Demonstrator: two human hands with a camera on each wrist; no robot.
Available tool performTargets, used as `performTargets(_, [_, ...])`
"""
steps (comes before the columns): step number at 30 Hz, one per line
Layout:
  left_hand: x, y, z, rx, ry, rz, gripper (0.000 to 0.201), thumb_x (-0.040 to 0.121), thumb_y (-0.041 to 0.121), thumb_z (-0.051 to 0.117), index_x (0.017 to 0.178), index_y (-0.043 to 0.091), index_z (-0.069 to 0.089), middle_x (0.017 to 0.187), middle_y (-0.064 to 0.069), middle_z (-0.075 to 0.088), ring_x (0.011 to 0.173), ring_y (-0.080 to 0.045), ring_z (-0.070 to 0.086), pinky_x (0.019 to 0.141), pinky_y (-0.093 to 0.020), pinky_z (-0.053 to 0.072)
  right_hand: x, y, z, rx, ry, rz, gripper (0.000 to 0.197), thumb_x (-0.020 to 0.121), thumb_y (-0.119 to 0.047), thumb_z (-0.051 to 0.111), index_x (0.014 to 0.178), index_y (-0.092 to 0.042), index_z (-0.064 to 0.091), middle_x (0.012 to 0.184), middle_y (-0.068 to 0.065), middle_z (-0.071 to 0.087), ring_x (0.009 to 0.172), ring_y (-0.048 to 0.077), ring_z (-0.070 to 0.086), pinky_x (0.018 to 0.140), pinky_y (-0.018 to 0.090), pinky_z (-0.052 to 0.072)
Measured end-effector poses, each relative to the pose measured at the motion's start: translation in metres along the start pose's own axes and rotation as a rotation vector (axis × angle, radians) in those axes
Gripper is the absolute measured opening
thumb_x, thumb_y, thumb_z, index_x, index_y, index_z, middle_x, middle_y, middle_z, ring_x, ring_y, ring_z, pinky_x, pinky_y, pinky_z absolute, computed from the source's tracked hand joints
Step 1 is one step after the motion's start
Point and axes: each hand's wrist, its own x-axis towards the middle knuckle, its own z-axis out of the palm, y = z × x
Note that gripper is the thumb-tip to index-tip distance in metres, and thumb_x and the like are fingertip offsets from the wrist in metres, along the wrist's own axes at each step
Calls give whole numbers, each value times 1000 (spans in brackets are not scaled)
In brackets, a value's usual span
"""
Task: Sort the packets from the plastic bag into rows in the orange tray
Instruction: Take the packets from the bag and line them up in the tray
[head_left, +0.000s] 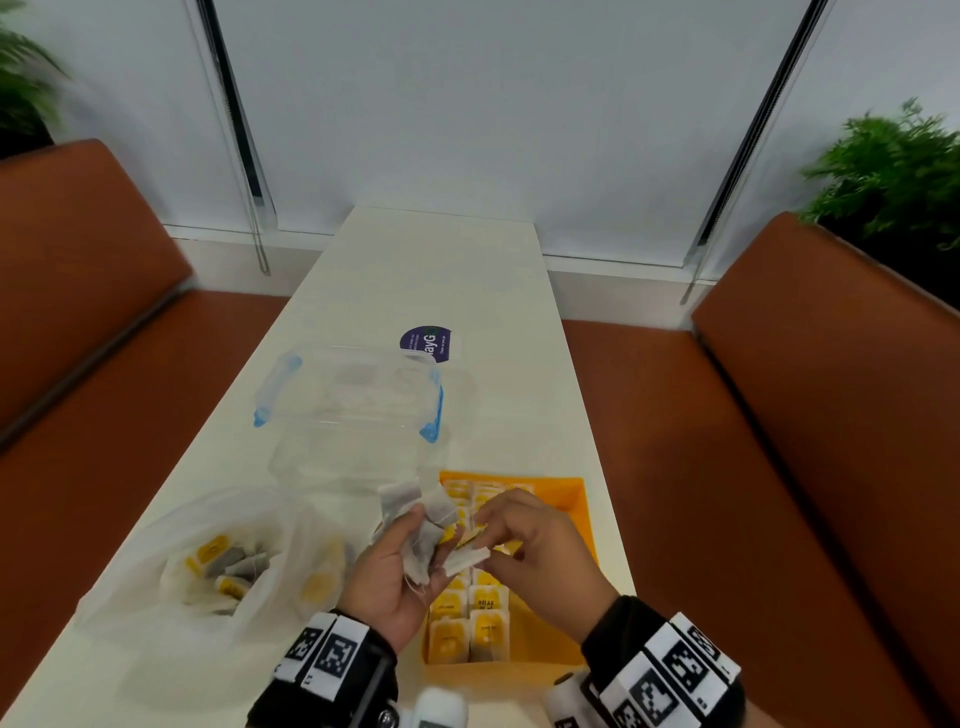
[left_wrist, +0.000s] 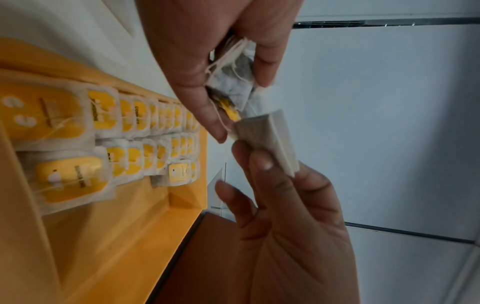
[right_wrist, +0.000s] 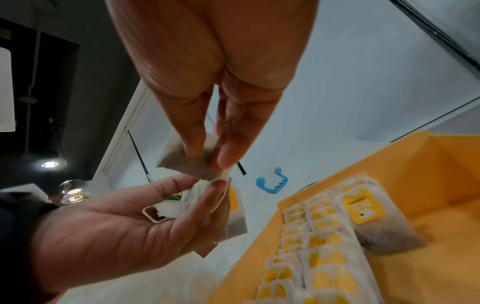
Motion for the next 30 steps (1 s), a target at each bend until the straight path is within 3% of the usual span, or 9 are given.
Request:
performTargets(5, [4, -4, -4, 21, -21, 90, 55, 72, 12, 62, 127, 11, 51, 86, -11, 67, 68, -19, 67, 59, -32, 56, -11, 13, 4, 38, -32, 26, 28, 68, 2, 53, 74, -20, 69, 100, -19, 58, 99, -6, 58, 75, 11, 51])
performTargets(9, [1, -5, 0, 98, -93, 156, 39, 75, 5, 59, 113, 10, 56, 72, -8, 70, 58, -16, 67, 51, -29, 56, -10, 7, 4, 109, 6, 82, 21, 69, -19, 56, 71, -8, 74, 92, -14, 63, 89, -4, 61, 73, 9, 48])
performTargets(11, [-1, -5, 2, 109, -106, 163, 22, 80, 1, 56, 100, 10, 60, 76, -10, 68, 61, -16, 66, 51, -28, 56, -5, 3, 3, 84, 60, 101, 11, 73, -15, 70, 62, -16, 68, 81, -11, 61, 78, -2, 60, 66, 7, 45])
performTargets(12, [-1, -5, 3, 112, -117, 160, 22, 80, 0, 56, 99, 10, 61, 82, -12, 67, 66, -18, 66, 54, -29, 57, -2, 2, 3, 61, 83, 121, 21, 72, -11, 75, 62, -24, 62, 78, -10, 58, 73, 0, 58, 64, 9, 44])
performTargets(14, [-4, -5, 7, 130, -155, 160, 32, 75, 3, 58, 107, 9, 60, 94, -17, 65, 74, -23, 68, 59, -33, 58, 3, -2, 2, 76, 87, 227, 38, 71, -4, 77, 79, -34, 57, 82, -10, 53, 66, 3, 52, 60, 14, 44])
performTargets(17, [-5, -5, 10, 158, -182, 168, 35, 73, 4, 59, 108, 10, 60, 95, -18, 67, 76, -25, 69, 63, -36, 57, 8, -5, -2, 91, 6, 345, 59, 72, 2, 75, 113, -32, 51, 93, -9, 51, 57, 1, 46, 55, 13, 44])
performTargets(23, [-3, -4, 9, 197, -106, 191, 29, 77, 4, 65, 105, 11, 60, 93, -18, 63, 75, -25, 63, 69, -37, 56, 11, -4, -14, 65, 6, 315, 33, 75, 2, 72, 64, -26, 59, 68, -7, 60, 57, -6, 54, 59, 10, 44])
performTargets(27, [-2, -3, 10, 192, -46, 205, 19, 88, 0, 52, 96, 15, 61, 85, -12, 67, 70, -22, 66, 68, -37, 58, 8, -8, -20, 32, 142, 184, 27, 74, -5, 76, 65, -29, 66, 76, -11, 63, 76, -1, 59, 63, 10, 43])
performTargets(30, [-1, -3, 9, 179, -18, 181, 19, 89, 0, 51, 94, 15, 62, 79, -7, 71, 69, -20, 68, 66, -35, 59, 9, -12, -24, 40, 243, 35, 11, 73, -4, 78, 73, -15, 75, 78, -10, 59, 79, 1, 57, 63, 8, 41])
